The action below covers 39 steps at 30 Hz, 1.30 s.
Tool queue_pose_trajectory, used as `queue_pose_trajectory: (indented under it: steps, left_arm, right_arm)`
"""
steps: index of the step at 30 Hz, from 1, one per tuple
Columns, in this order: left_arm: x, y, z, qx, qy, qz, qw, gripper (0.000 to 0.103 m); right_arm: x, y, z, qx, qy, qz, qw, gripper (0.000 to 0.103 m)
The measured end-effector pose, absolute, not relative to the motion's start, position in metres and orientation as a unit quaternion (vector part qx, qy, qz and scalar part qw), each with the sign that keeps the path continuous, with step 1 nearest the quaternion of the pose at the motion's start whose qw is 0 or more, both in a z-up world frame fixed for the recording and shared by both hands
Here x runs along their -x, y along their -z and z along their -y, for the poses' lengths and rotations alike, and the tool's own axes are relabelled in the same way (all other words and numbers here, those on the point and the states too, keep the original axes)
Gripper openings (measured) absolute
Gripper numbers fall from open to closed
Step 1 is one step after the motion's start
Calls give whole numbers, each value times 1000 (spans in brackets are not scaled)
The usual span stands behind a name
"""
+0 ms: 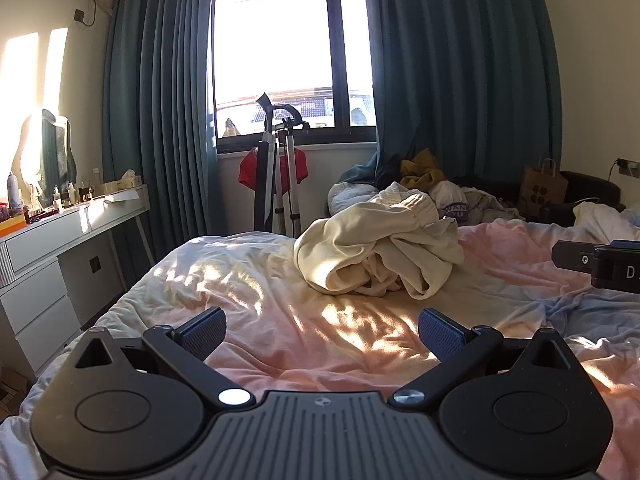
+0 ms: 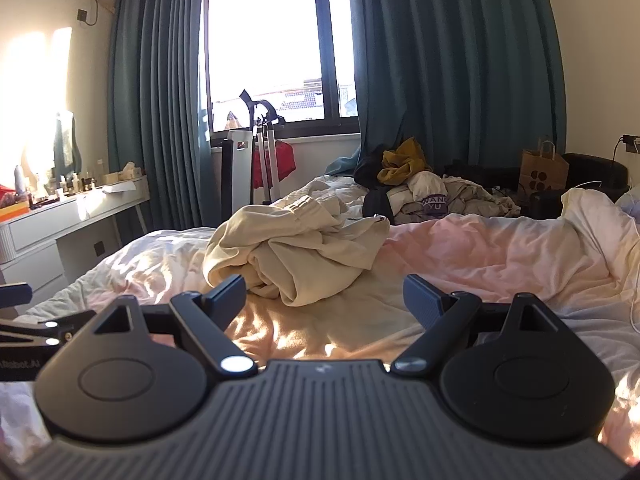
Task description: Fold clothes
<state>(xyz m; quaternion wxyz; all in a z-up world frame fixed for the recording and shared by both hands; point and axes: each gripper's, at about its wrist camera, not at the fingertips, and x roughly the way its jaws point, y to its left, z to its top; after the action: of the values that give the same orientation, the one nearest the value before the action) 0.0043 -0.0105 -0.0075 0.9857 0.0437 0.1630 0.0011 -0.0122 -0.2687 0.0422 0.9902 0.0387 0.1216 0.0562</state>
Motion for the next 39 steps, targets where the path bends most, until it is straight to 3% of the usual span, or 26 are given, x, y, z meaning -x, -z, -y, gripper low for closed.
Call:
queue_pose_trajectory:
  steps: [8, 14, 24, 30, 39]
  left_arm:
    - [-9, 8, 6, -28, 17, -166, 986, 103]
    - [-55, 7, 13, -12, 34, -196, 980, 101]
    - [-228, -25, 84, 19, 60, -214, 975, 99]
    - [-360, -38, 130, -26, 35, -220, 975, 99]
    - [-524, -22, 144, -33, -10, -301, 953, 97]
  right_arm:
    - [19, -46, 268, -41, -50, -120, 991, 87]
    - [27, -56, 268, -39, -40, -109, 993, 87]
    - [-4, -34, 298, -85, -28, -153, 984, 87]
    - [-33, -11, 314, -99, -11, -179, 979, 87]
    - [-91, 39, 337, -155, -30, -232, 960, 87]
